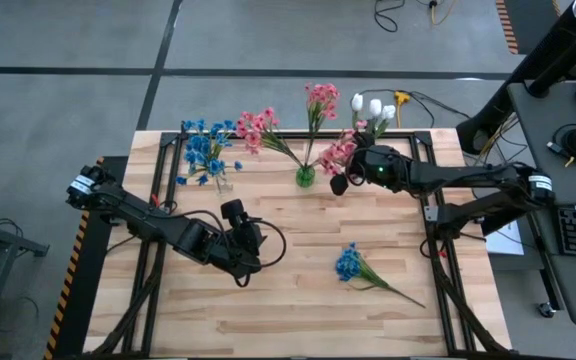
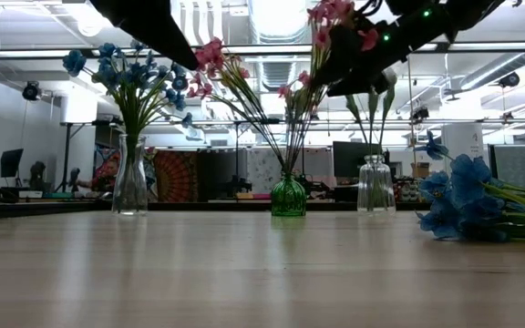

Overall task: Sort flowers into vase by color
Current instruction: Put the pink flowers into the green vase

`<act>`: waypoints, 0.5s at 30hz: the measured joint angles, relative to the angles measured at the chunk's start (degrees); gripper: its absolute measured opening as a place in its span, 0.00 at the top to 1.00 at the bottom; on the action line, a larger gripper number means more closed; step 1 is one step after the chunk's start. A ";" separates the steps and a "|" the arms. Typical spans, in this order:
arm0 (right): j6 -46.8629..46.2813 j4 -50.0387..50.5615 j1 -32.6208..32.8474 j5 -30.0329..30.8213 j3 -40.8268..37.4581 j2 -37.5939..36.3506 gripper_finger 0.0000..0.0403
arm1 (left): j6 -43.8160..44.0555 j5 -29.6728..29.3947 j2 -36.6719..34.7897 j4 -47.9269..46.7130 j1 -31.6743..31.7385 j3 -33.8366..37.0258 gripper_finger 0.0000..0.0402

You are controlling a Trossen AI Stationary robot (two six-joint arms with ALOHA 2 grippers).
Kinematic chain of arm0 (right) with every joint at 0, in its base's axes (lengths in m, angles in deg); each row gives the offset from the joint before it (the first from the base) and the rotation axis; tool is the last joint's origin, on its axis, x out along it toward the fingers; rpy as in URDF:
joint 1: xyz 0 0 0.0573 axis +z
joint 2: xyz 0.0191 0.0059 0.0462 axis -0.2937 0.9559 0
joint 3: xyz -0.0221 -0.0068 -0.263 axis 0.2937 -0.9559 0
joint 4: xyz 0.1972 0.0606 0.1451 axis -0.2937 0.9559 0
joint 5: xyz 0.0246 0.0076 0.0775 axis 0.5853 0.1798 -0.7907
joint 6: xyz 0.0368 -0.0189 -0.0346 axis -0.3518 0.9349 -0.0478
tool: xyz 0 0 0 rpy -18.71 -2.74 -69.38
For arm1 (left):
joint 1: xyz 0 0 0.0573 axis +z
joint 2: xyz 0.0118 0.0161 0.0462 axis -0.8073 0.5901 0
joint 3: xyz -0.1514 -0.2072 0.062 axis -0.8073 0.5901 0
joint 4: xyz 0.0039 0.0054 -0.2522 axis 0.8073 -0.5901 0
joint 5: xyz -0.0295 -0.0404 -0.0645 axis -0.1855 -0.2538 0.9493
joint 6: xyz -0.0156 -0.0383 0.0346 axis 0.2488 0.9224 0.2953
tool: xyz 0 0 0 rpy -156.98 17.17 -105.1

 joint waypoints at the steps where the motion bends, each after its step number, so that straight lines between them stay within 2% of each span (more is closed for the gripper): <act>1: -0.27 0.68 0.10 -0.01 0.00 -0.49 0.21 | 0.00 0.00 0.00 0.00 0.02 0.00 0.47; 15: -2.69 7.14 2.54 -0.06 -0.02 -4.72 0.19 | 0.02 0.00 0.00 0.00 0.02 0.02 0.47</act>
